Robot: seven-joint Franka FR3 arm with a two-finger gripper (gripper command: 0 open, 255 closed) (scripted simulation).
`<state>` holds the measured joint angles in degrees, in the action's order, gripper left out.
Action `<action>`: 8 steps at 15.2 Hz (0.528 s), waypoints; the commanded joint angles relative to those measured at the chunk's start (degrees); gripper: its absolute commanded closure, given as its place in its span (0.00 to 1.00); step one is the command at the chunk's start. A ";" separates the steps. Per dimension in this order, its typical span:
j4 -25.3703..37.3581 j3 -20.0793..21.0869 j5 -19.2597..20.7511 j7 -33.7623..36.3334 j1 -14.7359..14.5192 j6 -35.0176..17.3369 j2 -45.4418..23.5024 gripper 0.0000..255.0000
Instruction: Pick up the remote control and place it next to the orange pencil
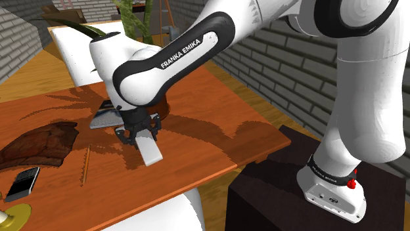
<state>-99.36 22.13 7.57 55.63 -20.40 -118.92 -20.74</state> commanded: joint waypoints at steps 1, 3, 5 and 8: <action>-0.59 -0.13 0.30 0.16 -0.08 -1.24 -0.64 1.00; -1.28 -0.27 0.62 0.34 -0.16 -2.53 -1.28 1.00; -1.92 -0.43 0.95 0.53 -0.25 -3.80 -1.96 1.00; -2.47 -0.58 1.26 0.72 -0.35 -4.98 -2.62 1.00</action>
<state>-101.55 21.58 8.76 56.30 -20.75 -123.48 -23.27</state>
